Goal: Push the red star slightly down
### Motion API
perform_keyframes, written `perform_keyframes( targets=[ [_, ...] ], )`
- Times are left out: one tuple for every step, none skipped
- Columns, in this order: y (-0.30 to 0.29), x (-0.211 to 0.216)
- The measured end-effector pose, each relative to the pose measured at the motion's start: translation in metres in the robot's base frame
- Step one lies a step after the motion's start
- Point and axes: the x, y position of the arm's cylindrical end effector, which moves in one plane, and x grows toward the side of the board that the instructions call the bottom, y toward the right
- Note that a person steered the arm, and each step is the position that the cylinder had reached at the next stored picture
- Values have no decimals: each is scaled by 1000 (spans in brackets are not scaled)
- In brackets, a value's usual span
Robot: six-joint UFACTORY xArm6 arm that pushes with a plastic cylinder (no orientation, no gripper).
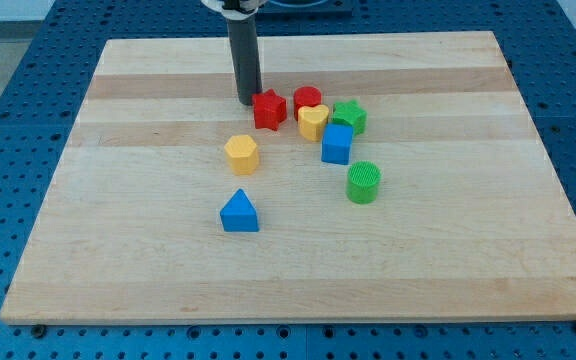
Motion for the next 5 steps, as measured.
perform_keyframes(
  targets=[
    [0, 8],
    [0, 18],
    [0, 22],
    [0, 28],
    [0, 32]
  ],
)
